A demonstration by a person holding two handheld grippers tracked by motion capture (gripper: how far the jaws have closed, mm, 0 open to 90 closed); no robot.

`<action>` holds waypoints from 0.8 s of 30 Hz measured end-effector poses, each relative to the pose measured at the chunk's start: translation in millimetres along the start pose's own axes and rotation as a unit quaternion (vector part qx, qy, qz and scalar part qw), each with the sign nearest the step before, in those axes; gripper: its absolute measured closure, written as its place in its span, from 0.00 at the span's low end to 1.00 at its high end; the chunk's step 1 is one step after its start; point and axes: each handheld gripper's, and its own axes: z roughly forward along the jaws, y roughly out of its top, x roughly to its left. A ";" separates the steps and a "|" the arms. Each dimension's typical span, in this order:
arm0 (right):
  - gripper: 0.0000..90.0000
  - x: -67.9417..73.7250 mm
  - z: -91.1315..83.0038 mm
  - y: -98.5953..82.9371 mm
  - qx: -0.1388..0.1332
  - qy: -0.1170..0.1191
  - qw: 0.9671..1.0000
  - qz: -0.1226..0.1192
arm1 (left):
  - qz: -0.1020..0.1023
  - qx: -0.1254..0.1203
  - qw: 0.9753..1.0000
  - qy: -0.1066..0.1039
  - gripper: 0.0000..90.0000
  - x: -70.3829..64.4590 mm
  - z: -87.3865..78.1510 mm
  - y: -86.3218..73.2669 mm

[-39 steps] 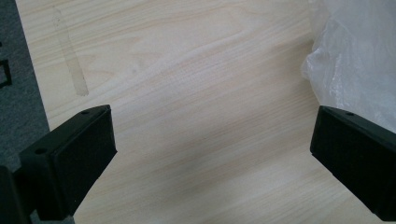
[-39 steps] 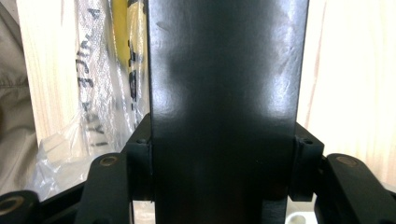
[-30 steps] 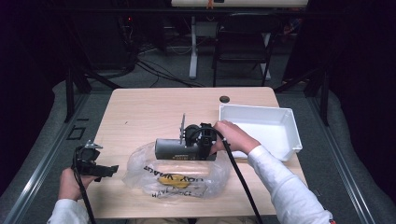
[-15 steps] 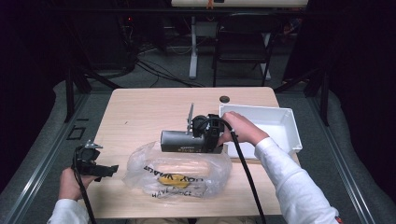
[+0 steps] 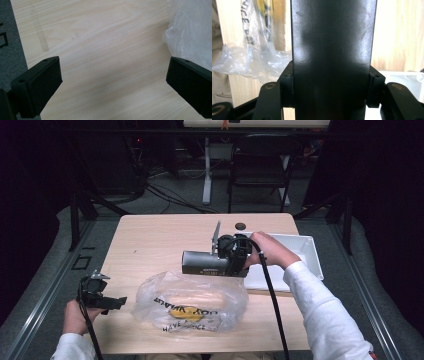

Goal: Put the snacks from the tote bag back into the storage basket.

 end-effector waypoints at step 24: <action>0.47 -18.2 -24.4 -46.1 0.013 -0.018 0.999 0.023 | 0.000 0.003 1.000 0.001 0.00 0.0 0.2 -0.5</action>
